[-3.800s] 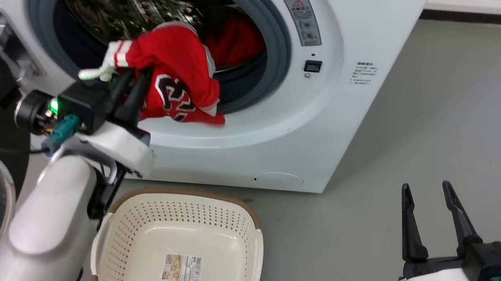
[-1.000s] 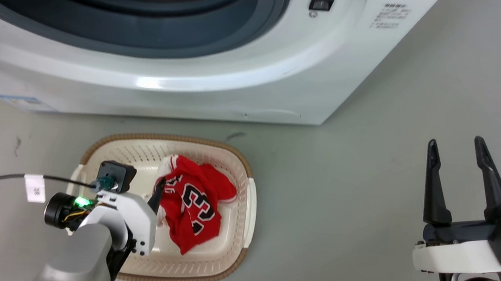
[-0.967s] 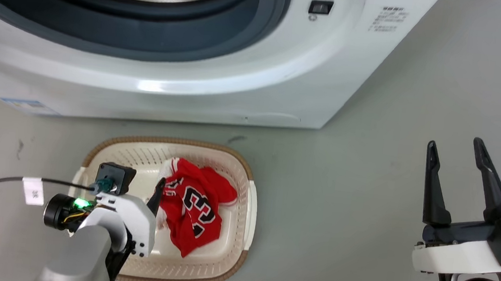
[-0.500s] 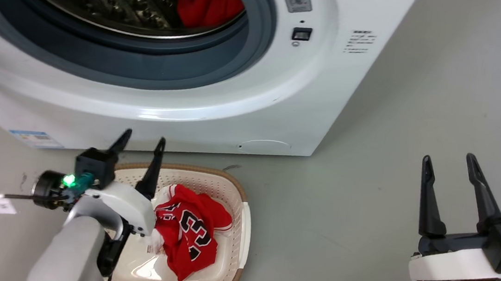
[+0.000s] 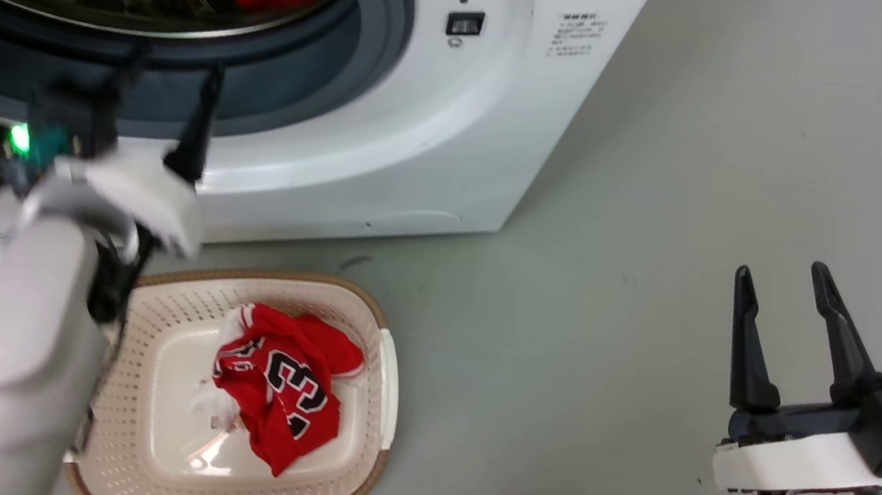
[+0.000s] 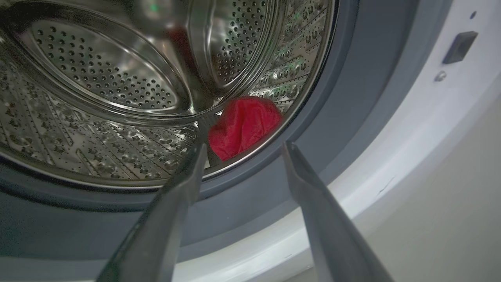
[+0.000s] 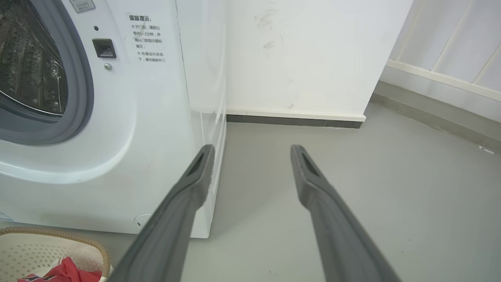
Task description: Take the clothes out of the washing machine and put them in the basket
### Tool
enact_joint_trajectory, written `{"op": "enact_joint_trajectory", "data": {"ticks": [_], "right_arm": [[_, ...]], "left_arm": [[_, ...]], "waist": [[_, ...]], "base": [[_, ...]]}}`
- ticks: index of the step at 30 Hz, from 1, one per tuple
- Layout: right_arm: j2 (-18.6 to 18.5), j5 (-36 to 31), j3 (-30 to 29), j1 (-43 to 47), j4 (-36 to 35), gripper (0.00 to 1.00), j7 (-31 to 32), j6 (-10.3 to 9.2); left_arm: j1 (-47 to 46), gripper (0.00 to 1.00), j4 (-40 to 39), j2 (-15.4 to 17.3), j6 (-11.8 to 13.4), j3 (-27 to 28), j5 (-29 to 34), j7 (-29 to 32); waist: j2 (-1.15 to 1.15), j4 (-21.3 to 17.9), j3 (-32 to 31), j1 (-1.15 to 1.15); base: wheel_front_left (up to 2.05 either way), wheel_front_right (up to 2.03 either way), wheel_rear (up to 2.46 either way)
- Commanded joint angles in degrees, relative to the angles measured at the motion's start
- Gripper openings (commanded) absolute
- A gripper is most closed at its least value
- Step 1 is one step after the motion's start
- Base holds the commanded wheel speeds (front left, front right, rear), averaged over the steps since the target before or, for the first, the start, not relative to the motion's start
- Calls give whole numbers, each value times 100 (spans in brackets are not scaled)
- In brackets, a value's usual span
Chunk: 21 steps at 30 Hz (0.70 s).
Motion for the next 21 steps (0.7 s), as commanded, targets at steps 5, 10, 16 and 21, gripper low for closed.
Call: {"op": "enact_joint_trajectory", "data": {"ticks": [5, 10, 16, 21], "right_arm": [[11, 255, -4, -243, -78, 100, -12, -5], [9, 494, 206, -381, -187, 100, -12, -6], [11, 705, 458, -471, -228, 100, -12, -6], [13, 923, 715, -486, -262, 100, -12, -6]], "left_arm": [[-1512, 100, 545, 338, -126, -365, -182, 1126], [-2818, 100, 1161, 595, -135, -605, -535, 1840], [-3944, 100, 1746, 926, -132, -799, -753, 2362], [-4800, 100, 2231, 1157, -133, -1055, -783, 2830]], "waist": [[0, -445, 869, 0], [0, -777, 1437, 0], [0, -1130, 1900, 0], [0, -1444, 2215, 0]], "base": [[0, 0, 0], [0, 0, 0], [0, 0, 0], [0, 0, 0]]}}
